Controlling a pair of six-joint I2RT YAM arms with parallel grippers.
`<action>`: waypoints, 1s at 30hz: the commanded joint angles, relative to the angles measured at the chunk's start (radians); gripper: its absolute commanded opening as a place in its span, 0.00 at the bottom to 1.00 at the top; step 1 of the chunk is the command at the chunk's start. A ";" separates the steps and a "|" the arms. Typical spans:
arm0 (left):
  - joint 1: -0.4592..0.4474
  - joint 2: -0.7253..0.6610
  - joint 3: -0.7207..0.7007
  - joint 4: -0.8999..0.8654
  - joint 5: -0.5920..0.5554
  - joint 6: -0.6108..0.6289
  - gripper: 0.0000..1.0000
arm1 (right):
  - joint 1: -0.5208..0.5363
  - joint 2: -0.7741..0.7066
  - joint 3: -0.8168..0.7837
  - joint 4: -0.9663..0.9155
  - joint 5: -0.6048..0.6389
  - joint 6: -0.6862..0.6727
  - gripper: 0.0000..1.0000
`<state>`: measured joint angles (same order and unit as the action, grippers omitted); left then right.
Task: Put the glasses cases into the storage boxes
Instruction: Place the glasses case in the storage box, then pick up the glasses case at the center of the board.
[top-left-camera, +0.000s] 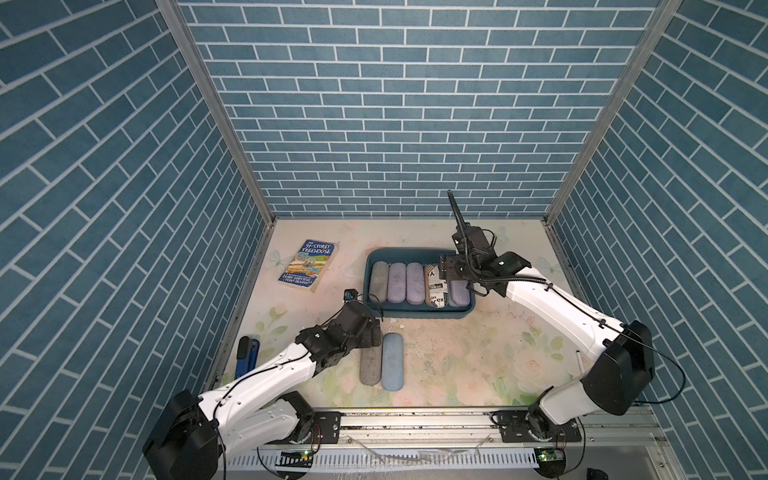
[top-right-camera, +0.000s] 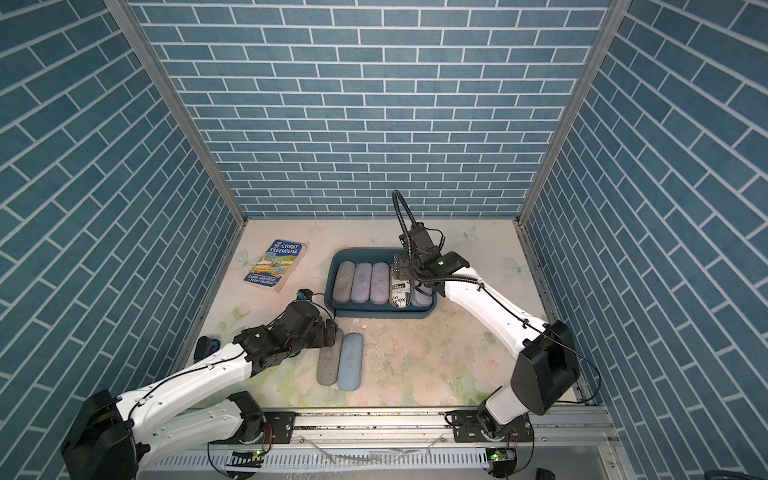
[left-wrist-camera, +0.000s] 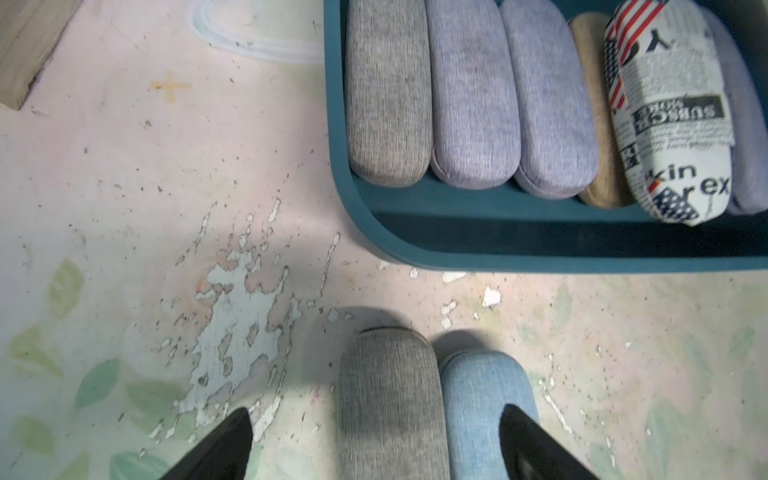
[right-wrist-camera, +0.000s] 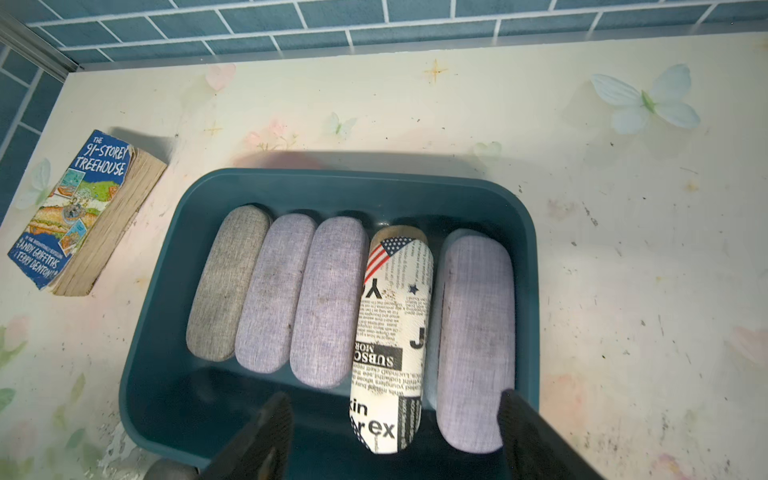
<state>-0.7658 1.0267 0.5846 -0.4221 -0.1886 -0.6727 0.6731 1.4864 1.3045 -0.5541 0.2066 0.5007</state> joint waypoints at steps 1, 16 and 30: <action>-0.047 0.010 -0.008 -0.080 -0.055 -0.038 0.94 | -0.002 -0.056 -0.062 -0.004 0.014 0.026 0.79; -0.119 0.154 -0.024 -0.047 -0.061 -0.102 0.90 | 0.000 -0.199 -0.253 0.025 0.011 0.082 0.79; -0.119 0.231 -0.030 0.020 -0.013 -0.102 0.88 | 0.000 -0.195 -0.276 0.028 0.005 0.086 0.79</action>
<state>-0.8799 1.2446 0.5659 -0.4057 -0.2077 -0.7742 0.6731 1.3029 1.0431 -0.5369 0.2058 0.5533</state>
